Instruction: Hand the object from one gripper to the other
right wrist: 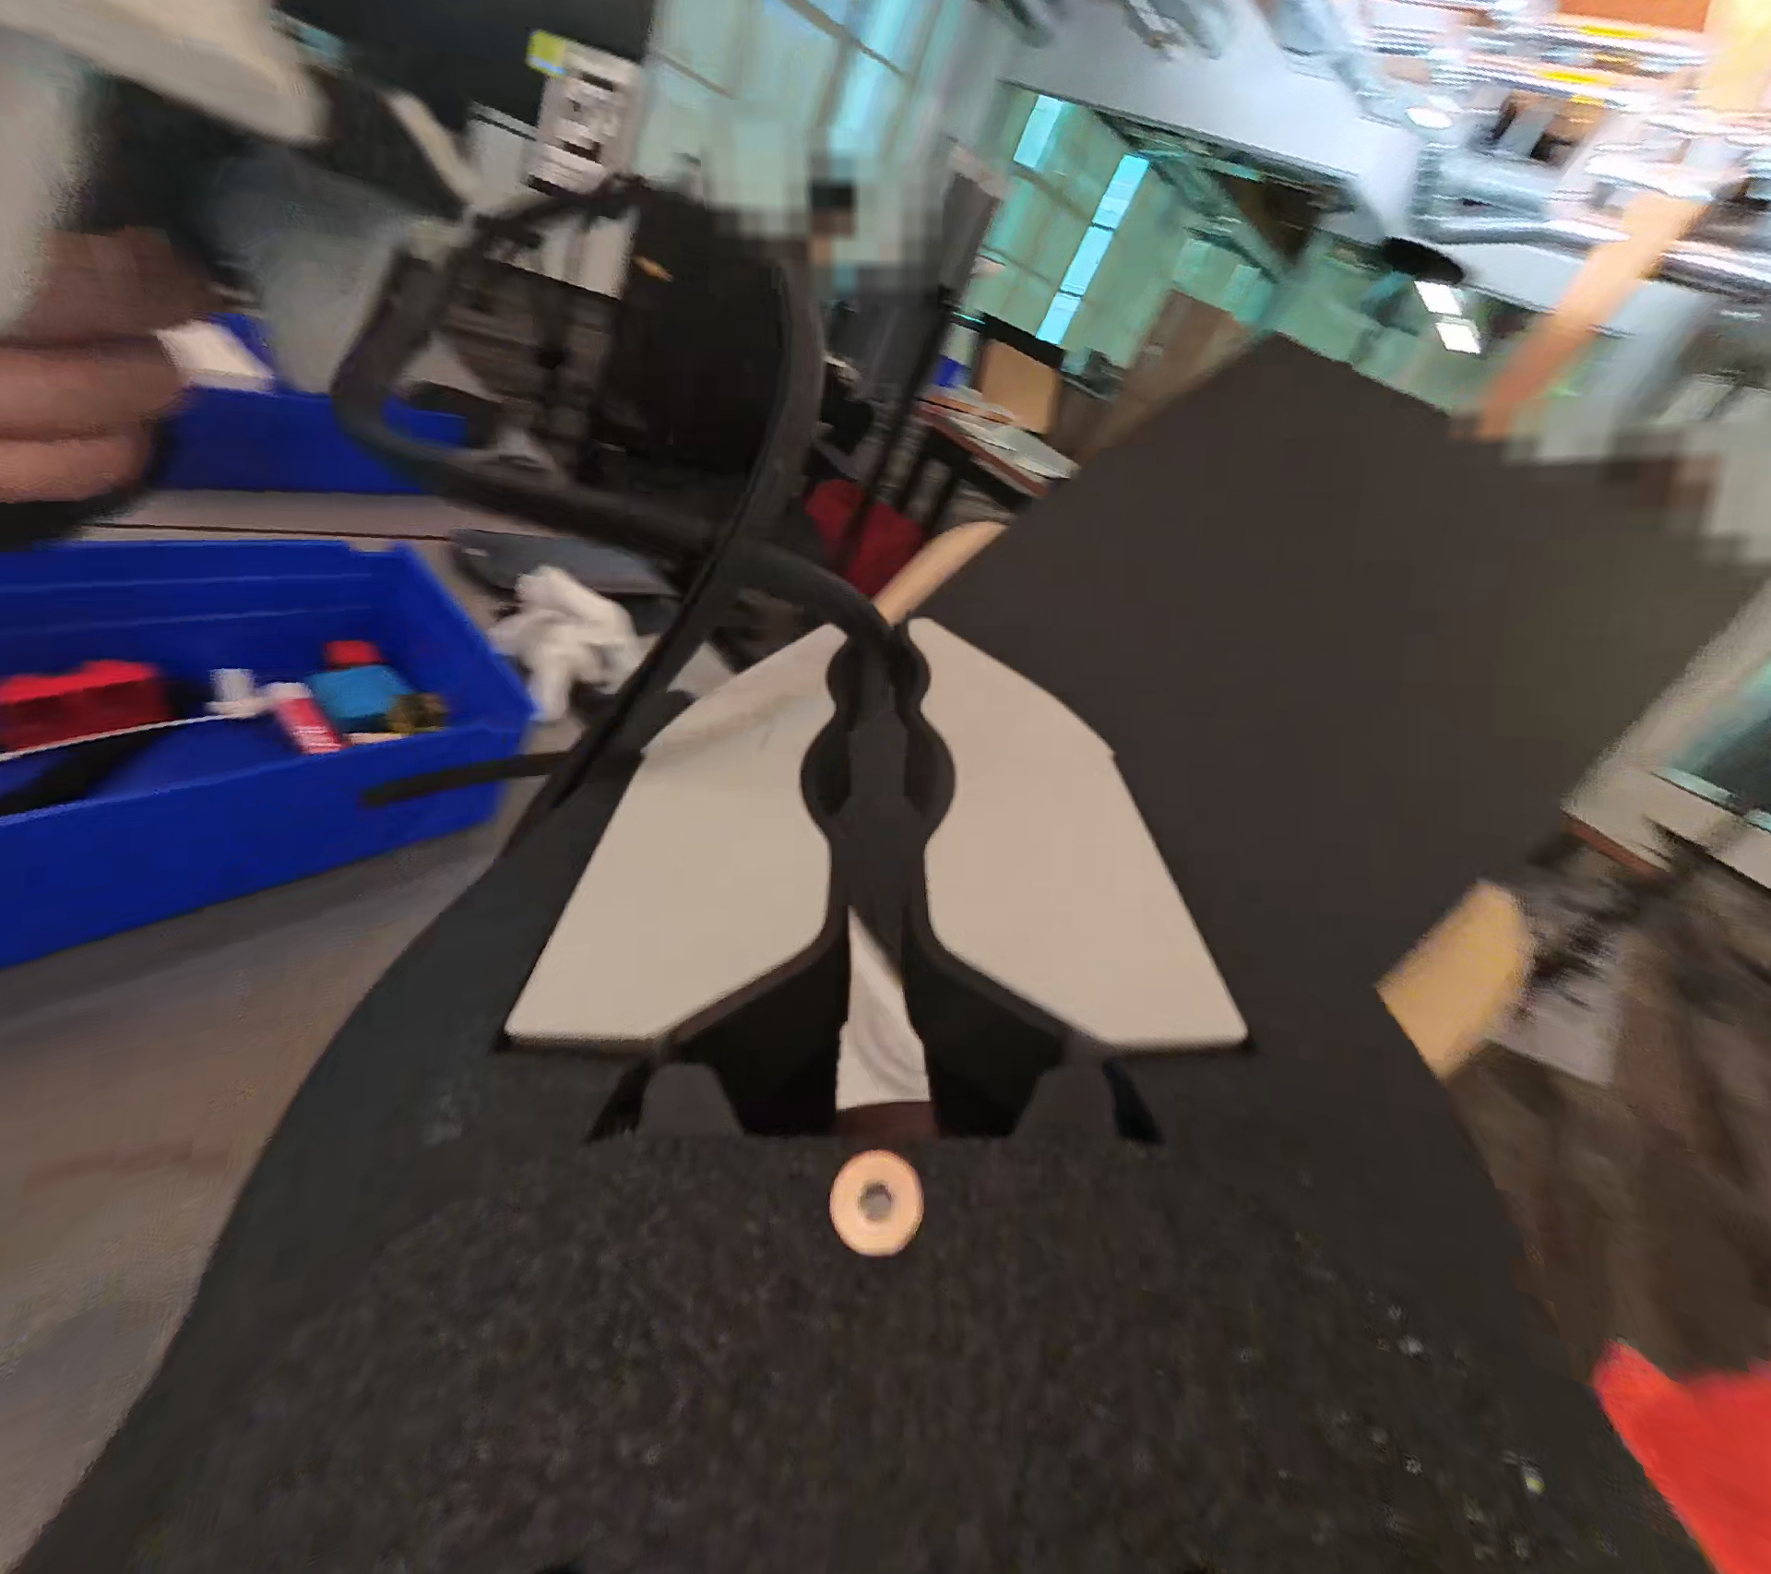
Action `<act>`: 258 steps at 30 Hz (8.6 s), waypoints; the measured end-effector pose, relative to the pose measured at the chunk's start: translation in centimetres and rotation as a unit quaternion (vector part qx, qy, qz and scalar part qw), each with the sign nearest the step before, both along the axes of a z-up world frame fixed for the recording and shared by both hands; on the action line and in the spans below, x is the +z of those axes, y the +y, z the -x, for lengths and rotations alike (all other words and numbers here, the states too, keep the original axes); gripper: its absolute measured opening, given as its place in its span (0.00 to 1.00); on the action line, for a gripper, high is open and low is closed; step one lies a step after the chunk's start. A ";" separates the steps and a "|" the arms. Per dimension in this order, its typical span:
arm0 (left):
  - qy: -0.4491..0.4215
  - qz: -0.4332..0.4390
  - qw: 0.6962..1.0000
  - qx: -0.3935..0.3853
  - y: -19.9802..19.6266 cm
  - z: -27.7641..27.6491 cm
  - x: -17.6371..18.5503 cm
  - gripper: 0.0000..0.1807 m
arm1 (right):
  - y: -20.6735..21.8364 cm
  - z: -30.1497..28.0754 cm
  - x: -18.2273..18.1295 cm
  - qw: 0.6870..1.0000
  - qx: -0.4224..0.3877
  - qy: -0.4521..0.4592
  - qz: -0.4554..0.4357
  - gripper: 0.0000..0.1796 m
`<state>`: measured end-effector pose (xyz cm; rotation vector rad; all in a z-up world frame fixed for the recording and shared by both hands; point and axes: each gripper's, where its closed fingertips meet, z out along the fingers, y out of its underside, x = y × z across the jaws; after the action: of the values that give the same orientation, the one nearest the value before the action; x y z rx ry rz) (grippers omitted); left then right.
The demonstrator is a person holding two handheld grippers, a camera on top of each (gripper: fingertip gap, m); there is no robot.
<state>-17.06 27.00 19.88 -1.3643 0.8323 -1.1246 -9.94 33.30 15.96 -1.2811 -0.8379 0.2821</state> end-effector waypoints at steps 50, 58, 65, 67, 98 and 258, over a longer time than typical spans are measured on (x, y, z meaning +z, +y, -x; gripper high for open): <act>0.020 -0.092 0.989 0.118 3.3 -1.1 -0.3 0.03 | -3.7 -0.1 -0.1 0.980 0.146 0.077 0.114 0.20; 0.108 0.003 0.993 0.048 2.5 0.4 -4.0 0.02 | -2.8 -7.1 -8.1 0.969 -0.051 -0.140 0.195 0.30; 0.196 0.038 0.977 -0.078 0.1 -2.3 -8.5 0.02 | -11.2 2.3 -1.0 0.963 0.257 -0.034 0.072 0.06; 0.238 0.040 0.968 -0.073 0.4 -3.1 -10.1 0.02 | -10.5 3.4 -1.0 0.965 0.249 -0.031 0.073 0.10; 0.090 -0.136 0.987 -0.011 -1.3 -5.5 -2.8 0.15 | -5.5 2.0 -2.4 0.982 0.159 -0.044 0.095 0.03; 0.267 0.131 0.954 0.035 -16.6 0.2 -27.3 0.23 | -2.9 -15.2 11.4 0.994 -0.094 -0.059 0.018 0.03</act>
<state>-17.26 10.38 -7.44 -1.9543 1.0294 -0.8359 5.23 30.41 27.34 -1.4119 -0.8081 0.0712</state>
